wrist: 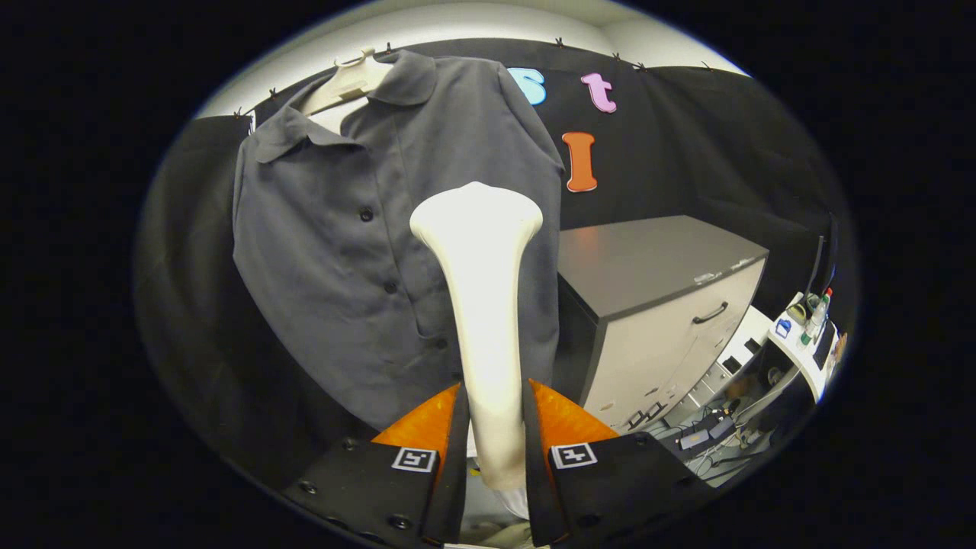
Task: Iron the clothes twice with a garment steamer, once on the left side and once on the right side.
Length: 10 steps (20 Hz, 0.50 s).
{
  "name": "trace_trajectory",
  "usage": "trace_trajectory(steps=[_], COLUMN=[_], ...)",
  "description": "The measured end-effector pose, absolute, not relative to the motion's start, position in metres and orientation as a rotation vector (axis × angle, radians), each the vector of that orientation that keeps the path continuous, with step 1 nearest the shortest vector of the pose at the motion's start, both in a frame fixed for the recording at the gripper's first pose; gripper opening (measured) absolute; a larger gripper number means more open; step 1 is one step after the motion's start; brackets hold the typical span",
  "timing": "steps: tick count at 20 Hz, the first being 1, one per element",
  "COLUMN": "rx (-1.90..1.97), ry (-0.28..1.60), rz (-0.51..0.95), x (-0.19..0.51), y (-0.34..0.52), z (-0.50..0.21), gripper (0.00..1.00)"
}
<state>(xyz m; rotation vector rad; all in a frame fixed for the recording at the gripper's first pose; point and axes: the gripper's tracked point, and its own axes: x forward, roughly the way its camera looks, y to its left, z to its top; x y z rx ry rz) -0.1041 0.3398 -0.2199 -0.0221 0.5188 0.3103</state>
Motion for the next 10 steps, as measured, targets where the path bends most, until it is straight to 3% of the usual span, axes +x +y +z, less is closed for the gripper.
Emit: trace_trajectory(steps=[10], rx=[-0.034], ry=[0.347], rz=[0.433], x=[-0.108], y=[0.414], z=[-0.138], gripper=[0.41])
